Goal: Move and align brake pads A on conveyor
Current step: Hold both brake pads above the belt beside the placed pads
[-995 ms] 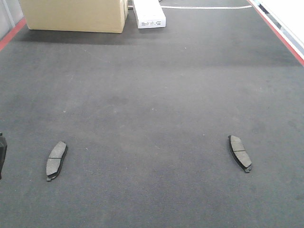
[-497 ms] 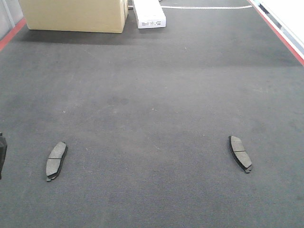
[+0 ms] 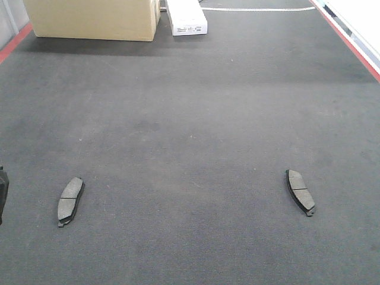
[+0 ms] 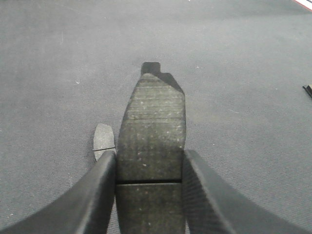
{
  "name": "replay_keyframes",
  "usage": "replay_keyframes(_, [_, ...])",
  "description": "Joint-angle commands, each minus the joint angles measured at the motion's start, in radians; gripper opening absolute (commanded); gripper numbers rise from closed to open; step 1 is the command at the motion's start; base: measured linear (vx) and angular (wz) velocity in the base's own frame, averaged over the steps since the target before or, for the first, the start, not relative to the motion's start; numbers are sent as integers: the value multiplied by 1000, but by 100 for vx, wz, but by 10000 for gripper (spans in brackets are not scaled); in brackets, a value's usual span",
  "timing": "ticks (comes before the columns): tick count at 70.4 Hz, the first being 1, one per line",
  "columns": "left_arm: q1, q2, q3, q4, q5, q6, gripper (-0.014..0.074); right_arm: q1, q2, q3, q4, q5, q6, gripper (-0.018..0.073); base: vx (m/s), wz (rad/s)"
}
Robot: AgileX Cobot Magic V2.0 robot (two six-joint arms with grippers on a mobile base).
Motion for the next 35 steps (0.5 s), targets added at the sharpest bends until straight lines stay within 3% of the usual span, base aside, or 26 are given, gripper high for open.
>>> replay_keyframes(1, [-2, 6, -32, -22, -71, -25, -6, -4, 15, -31, -4, -98, -2, -2, 0, 0])
replay_keyframes(14, [-2, 63, -74, -21, -32, -140, -3, -4, 15, -31, -4, -98, -2, -2, 0, 0])
replay_keyframes(27, [-2, 304, -241, -22, 48, -137, 4, -4, 15, -31, -4, -98, -2, -2, 0, 0])
replay_keyframes(35, [-2, 466, -341, -61, 52, -137, 4, -4, 15, -31, -4, -98, -2, -2, 0, 0])
